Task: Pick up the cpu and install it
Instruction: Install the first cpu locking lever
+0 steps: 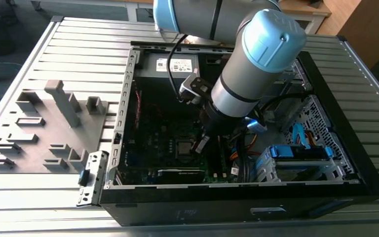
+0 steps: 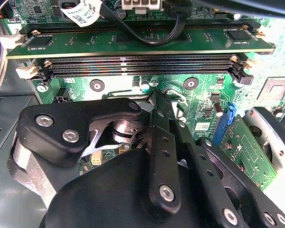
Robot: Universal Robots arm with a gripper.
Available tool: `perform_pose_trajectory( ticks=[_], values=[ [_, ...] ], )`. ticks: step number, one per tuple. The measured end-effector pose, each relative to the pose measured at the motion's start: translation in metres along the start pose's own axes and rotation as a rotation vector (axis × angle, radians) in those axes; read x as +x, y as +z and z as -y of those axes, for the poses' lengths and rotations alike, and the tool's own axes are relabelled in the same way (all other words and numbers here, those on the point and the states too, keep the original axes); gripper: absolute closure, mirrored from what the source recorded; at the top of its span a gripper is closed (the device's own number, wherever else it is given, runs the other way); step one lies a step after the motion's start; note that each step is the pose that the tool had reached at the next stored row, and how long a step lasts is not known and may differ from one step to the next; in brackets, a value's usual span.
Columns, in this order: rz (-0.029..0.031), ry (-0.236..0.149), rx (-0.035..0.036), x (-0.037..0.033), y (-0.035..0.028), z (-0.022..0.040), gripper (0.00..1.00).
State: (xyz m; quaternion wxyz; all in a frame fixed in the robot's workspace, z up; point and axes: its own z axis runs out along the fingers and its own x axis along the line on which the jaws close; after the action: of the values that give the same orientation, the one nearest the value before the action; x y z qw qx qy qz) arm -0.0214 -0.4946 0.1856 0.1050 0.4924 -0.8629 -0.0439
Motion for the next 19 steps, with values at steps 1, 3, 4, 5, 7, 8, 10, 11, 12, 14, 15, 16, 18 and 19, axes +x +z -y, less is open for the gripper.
perform_pose_trajectory(
  ticks=[1,3,4,5,7,8,10,11,12,14,15,16,18,19],
  values=[
    [0.0001,0.0,-0.0001,-0.0001,0.0005,0.0001,0.89],
    [0.0002,0.0,-0.0001,-0.0003,0.0013,0.0003,0.89],
    [0.0004,0.0,-0.0002,-0.0004,0.0017,0.0005,0.89],
    [0.0007,0.0,-0.0003,-0.0005,0.002,0.0006,0.89],
    [0.0006,0.0,-0.0003,-0.0006,0.0023,0.0008,0.89],
    [0.0006,0.0,-0.0003,-0.0006,0.0025,0.0009,0.89],
    [0.0007,0.0,-0.0004,-0.0006,0.0026,0.0009,0.89],
    [0.0006,0.0,-0.0004,-0.0007,0.0026,0.0009,0.89],
    [0.0008,0.0,-0.0004,-0.0008,0.0027,0.0009,0.89],
    [0.0006,0.0,-0.0004,-0.0007,0.0026,0.0009,0.89],
    [0.0006,0.0,-0.0004,-0.0007,0.0027,0.0009,0.89],
    [0.0005,0.0,-0.0004,-0.0005,0.0026,0.001,0.89],
    [0.0019,-0.001,-0.0012,0.0002,0.0028,0.0014,0.89],
    [0.0023,0.0,-0.0013,0.0001,0.0027,0.0014,0.89]
  ],
)
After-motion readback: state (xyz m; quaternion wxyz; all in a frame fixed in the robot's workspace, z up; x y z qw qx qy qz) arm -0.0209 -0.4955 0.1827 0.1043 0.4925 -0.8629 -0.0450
